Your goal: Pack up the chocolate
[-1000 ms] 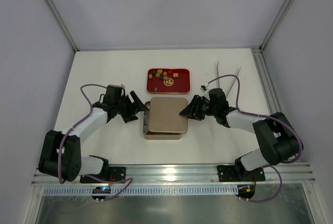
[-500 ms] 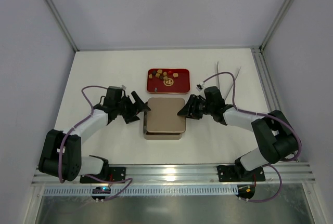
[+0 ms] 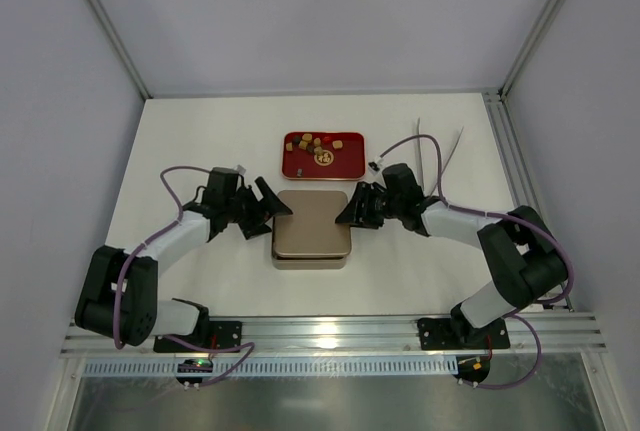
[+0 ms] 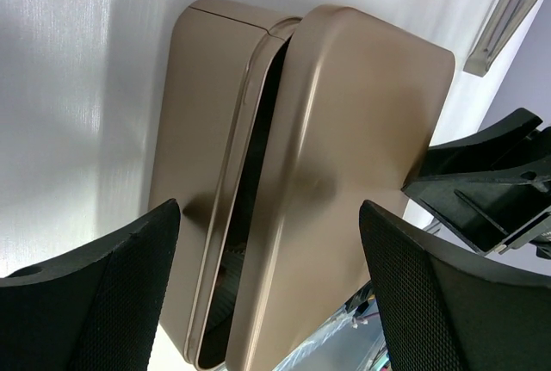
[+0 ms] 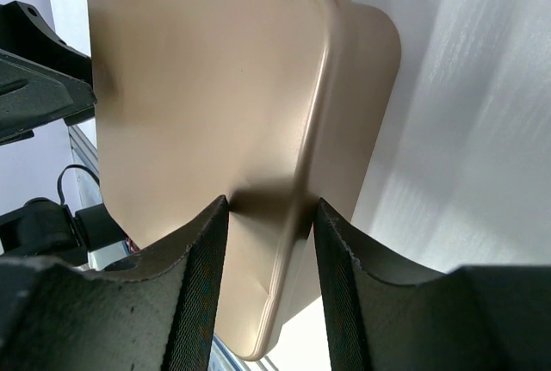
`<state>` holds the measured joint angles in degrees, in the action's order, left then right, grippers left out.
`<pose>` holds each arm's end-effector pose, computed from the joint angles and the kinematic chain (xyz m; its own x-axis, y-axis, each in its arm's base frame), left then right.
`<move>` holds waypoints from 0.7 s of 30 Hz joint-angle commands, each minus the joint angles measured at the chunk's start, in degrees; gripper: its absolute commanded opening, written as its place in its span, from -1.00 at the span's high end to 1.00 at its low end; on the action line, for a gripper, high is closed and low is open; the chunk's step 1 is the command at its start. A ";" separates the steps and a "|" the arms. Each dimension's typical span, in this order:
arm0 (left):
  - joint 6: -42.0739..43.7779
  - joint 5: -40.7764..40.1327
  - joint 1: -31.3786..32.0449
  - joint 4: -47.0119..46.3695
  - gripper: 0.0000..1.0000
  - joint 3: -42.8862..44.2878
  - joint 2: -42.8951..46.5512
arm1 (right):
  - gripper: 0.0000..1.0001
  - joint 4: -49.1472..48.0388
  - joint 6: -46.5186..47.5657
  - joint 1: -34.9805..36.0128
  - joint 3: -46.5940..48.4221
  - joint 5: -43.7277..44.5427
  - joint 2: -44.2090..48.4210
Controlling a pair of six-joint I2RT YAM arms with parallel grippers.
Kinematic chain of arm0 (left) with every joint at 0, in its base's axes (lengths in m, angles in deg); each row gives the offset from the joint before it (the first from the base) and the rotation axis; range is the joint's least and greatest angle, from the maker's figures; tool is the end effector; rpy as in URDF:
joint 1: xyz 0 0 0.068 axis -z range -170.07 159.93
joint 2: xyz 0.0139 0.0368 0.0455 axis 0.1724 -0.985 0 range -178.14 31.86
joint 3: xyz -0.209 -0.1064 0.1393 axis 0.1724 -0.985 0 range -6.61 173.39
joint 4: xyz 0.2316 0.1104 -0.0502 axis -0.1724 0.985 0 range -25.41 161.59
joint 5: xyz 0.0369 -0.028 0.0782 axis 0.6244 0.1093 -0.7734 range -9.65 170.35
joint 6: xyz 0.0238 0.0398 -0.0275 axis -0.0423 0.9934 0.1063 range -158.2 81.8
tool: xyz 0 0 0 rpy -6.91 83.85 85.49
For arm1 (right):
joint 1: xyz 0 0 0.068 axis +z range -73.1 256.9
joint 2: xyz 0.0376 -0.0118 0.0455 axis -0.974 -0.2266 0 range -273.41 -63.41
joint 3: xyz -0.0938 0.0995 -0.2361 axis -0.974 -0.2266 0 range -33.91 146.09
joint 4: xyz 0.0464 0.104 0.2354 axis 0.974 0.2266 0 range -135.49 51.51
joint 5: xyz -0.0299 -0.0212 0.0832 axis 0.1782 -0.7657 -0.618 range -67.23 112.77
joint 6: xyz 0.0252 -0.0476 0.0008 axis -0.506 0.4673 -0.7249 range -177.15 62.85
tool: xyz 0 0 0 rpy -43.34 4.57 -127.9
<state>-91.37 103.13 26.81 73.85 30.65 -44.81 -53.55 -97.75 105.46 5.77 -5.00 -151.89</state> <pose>0.2419 -0.0879 0.1810 -0.8408 -0.5161 -0.1632 -0.2680 0.6589 -0.7029 0.2552 0.1577 0.1638 -0.9123 0.1591 -0.3774 -0.1835 0.6651 0.7239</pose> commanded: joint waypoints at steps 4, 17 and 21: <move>-0.88 0.68 0.78 -2.93 -0.65 -0.60 -0.07 | 0.08 3.65 3.59 1.85 3.20 3.94 0.25; -2.20 0.07 2.63 -3.63 -0.61 -0.25 -0.15 | 0.00 11.30 6.67 6.77 7.86 9.48 0.86; -2.64 -0.46 3.15 -3.63 -0.59 -0.43 -0.07 | -0.01 13.50 7.29 8.26 9.27 10.80 1.04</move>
<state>-92.04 100.38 28.56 73.80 30.43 -44.92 -42.40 -92.37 111.25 12.74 4.59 -151.89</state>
